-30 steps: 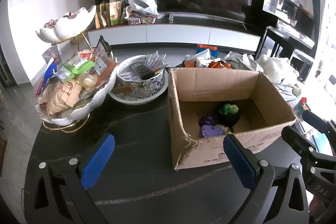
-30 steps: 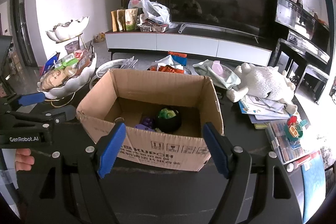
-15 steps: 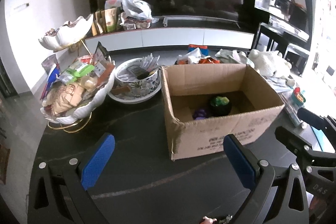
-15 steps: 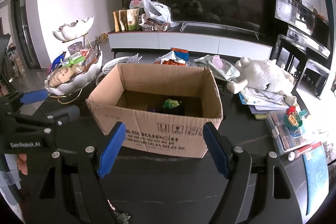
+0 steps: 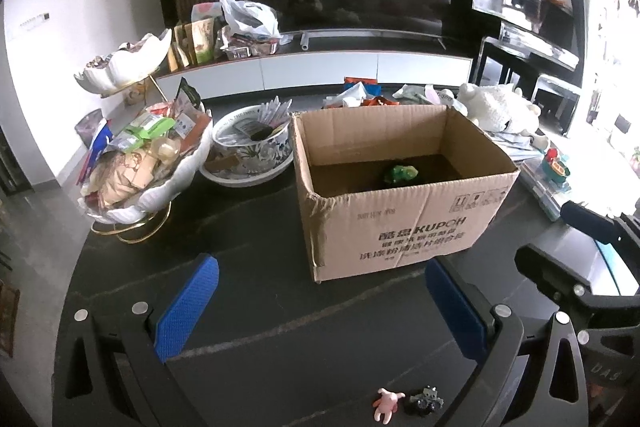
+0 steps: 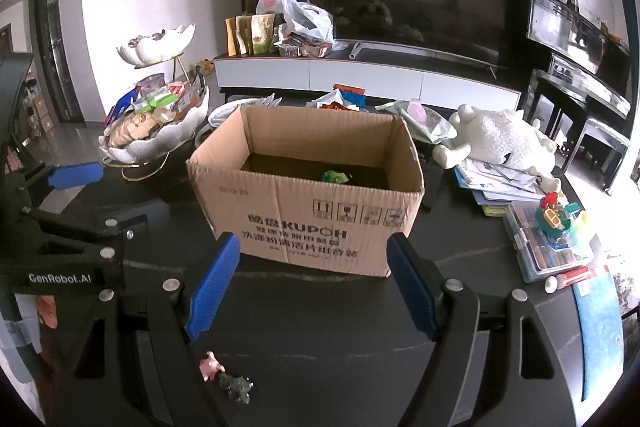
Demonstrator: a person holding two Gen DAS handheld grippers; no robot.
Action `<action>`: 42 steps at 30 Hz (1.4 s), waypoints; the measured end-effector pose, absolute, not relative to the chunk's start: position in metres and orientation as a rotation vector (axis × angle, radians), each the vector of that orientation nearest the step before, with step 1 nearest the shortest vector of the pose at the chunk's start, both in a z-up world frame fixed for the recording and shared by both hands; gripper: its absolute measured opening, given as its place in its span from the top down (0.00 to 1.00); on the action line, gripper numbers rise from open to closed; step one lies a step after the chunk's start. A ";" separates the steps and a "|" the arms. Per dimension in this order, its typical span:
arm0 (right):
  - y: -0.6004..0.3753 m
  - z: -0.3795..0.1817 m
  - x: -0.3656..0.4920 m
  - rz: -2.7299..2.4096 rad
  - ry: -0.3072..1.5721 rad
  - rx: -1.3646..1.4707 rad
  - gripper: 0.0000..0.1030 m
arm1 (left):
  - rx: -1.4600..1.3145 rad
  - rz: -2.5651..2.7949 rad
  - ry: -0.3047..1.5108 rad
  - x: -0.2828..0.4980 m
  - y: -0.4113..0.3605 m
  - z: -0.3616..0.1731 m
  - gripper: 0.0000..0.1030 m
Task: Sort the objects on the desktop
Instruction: 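Withdraw both tools from the box toward the pink figure and black car, then close the right tool on the black toy car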
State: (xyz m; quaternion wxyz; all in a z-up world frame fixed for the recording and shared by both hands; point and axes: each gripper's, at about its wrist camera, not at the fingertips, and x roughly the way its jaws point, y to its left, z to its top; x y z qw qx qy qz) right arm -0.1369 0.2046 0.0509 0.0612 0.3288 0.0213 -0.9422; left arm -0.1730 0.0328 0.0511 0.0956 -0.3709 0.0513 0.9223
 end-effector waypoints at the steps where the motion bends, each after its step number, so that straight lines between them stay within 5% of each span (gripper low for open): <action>1: 0.204 0.050 -0.135 -2.849 0.069 0.995 0.28 | -1.093 2.738 0.139 -0.171 0.031 0.052 0.01; 42: 0.171 -0.045 -0.056 -2.644 0.089 1.241 0.30 | -1.293 2.650 0.136 -0.106 0.029 -0.022 0.01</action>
